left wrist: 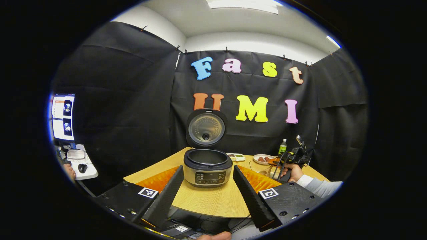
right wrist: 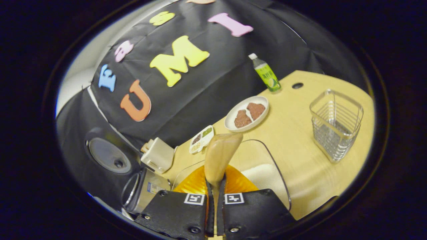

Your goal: Close the left gripper, press the button to open the rice cooker; take a wooden spoon from the chopstick holder with the right hand, scoop a spoonful of rice and pour it into the rice cooker, then put the wooden spoon back into the chopstick holder.

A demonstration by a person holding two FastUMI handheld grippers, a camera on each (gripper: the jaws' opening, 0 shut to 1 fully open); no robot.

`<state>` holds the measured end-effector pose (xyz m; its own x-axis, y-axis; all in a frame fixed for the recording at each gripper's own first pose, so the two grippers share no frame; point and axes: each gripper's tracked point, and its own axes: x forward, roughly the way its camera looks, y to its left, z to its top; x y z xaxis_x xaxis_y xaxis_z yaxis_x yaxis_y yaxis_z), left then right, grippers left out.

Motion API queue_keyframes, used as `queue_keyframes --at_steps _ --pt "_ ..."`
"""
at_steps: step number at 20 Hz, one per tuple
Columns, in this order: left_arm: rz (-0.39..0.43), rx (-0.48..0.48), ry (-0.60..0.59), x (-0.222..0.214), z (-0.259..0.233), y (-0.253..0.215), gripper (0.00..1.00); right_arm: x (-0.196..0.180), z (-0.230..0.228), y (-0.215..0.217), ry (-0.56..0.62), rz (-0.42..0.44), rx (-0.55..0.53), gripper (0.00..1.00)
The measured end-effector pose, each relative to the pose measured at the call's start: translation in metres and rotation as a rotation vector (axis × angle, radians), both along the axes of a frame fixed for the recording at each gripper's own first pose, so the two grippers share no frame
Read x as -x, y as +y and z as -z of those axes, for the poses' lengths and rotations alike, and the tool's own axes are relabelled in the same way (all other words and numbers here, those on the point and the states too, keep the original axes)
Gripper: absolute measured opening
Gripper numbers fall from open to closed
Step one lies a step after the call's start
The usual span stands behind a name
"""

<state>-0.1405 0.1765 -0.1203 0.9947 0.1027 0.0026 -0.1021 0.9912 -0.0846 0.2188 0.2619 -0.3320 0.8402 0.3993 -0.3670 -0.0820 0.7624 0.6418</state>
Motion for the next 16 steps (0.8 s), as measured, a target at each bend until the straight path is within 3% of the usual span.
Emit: queue_keyframes --at_steps 8,13,16 --pt "-0.024 0.007 -0.004 -0.001 0.0 0.01 0.94 -0.001 -0.028 -0.033 0.02 0.121 -0.246 0.08" --pt "-0.025 -0.013 0.001 -0.002 0.004 0.011 0.94 0.001 -0.051 -0.054 0.09 0.181 -0.607 0.08" --pt "-0.029 -0.022 -0.009 0.0 0.0 0.012 0.94 -0.002 -0.068 -0.074 0.092 0.198 -0.73 0.08"
